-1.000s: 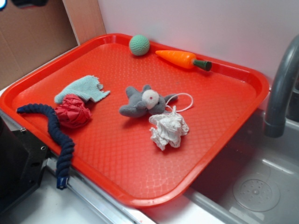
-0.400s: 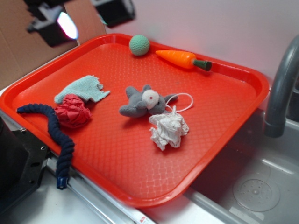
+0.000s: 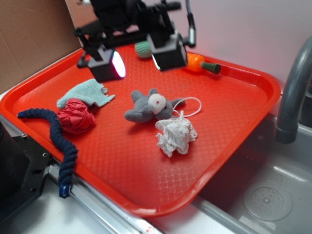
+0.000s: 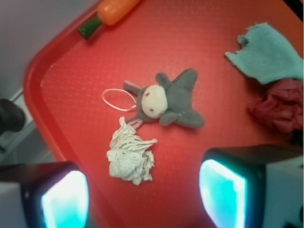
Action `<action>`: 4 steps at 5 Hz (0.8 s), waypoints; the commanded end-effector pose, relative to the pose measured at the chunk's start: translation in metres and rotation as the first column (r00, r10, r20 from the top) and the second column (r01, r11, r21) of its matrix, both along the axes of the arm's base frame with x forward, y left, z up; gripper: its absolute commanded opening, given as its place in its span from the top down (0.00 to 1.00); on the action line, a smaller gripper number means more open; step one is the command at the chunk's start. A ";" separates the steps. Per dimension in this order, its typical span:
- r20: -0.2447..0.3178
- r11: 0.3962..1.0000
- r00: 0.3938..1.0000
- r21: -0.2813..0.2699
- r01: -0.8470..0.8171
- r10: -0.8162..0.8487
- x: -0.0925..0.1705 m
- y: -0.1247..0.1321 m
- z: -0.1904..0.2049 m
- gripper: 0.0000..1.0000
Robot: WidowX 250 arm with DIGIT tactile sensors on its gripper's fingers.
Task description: Grab the white paper.
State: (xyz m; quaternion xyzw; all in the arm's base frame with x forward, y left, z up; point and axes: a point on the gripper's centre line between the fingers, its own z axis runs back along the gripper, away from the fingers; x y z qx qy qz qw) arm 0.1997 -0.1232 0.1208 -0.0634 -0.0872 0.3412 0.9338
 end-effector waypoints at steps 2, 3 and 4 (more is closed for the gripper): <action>-0.044 0.998 0.999 0.052 0.024 -0.021 0.022 -0.018 -0.060 0.00; -0.080 0.996 0.996 0.082 0.045 -0.039 0.019 -0.024 -0.078 0.00; -0.097 0.994 0.995 0.097 0.048 -0.039 0.017 -0.025 -0.092 0.15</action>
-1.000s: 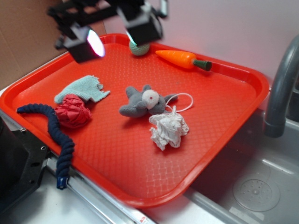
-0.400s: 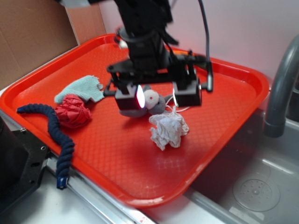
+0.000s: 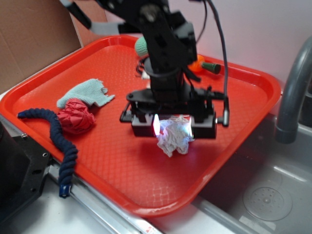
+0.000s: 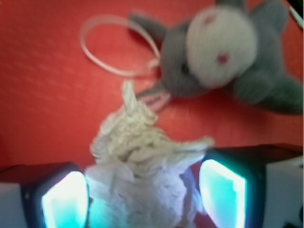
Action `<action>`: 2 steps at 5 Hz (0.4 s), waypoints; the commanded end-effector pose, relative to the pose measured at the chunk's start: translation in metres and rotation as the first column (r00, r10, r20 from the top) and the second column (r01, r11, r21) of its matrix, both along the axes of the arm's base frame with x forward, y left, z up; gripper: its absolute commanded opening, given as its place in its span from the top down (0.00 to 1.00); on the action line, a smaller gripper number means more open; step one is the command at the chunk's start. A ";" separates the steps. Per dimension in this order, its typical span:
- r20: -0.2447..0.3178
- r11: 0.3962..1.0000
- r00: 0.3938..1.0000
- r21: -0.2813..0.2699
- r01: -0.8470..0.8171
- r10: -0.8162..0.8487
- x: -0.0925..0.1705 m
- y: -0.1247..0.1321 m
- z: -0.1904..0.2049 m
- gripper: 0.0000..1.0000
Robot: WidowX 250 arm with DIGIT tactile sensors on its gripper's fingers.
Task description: Grab the white paper.
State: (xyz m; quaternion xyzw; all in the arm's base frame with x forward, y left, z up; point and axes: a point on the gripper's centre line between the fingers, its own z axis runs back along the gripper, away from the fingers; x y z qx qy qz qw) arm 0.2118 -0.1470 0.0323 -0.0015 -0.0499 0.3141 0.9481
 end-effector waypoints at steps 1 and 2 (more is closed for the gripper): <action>0.016 1.000 1.000 0.000 -0.017 0.017 0.004 -0.001 -0.006 1.00; 0.005 1.000 1.000 -0.015 -0.023 0.023 0.006 0.004 -0.003 1.00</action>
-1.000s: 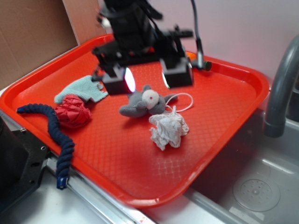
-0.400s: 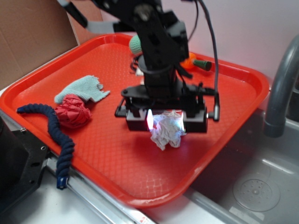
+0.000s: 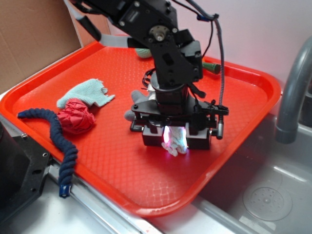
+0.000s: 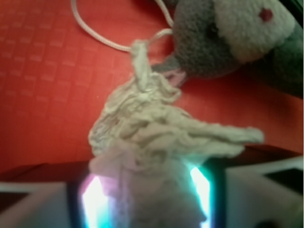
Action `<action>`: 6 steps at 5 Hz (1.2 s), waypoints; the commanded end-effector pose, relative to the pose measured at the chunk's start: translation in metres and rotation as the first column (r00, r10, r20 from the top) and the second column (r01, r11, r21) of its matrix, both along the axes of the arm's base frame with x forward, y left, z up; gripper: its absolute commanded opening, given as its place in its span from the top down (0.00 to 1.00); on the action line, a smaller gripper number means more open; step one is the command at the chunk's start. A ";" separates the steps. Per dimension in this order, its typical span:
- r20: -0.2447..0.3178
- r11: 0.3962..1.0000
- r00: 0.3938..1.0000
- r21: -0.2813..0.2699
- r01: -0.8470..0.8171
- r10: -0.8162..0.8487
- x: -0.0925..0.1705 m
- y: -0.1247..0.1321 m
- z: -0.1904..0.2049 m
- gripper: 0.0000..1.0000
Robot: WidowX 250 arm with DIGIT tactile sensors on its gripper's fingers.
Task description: Grab the white paper.
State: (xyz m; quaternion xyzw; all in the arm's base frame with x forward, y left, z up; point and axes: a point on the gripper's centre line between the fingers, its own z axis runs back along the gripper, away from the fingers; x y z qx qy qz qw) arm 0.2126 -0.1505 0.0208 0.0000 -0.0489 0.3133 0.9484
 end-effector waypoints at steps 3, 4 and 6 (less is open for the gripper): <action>0.004 0.919 0.921 -0.059 0.389 -0.389 0.016 0.056 0.130 1.00; 0.032 0.877 0.877 -0.029 0.480 -0.479 0.007 0.077 0.171 1.00; 0.094 0.801 0.803 -0.071 0.595 -0.588 -0.027 0.105 0.204 1.00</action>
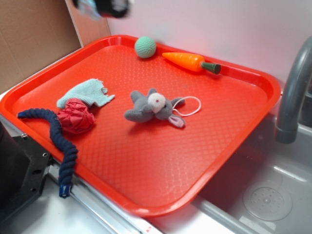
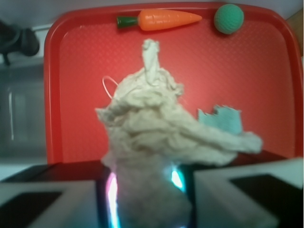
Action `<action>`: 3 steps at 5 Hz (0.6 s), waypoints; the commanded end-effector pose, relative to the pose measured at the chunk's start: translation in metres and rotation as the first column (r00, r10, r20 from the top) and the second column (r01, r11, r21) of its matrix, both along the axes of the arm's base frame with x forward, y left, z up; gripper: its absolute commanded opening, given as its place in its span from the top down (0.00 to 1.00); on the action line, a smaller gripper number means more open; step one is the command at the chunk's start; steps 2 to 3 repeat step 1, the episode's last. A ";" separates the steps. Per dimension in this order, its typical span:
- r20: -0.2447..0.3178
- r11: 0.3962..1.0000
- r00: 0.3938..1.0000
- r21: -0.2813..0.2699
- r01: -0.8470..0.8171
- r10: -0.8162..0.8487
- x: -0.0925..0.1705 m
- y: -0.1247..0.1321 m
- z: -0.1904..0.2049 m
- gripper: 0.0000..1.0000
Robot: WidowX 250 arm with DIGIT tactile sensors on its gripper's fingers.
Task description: Grab the white paper.
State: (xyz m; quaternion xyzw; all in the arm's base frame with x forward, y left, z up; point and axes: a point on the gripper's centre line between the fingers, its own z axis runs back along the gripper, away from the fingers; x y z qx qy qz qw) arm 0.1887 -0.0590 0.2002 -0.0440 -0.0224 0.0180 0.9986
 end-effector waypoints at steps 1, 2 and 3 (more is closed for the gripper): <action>0.077 0.998 0.997 -0.057 -0.009 0.013 0.000 0.013 0.021 1.00; 0.077 0.998 0.997 -0.057 -0.009 0.013 0.000 0.013 0.021 1.00; 0.077 0.998 0.997 -0.057 -0.009 0.013 0.000 0.013 0.021 1.00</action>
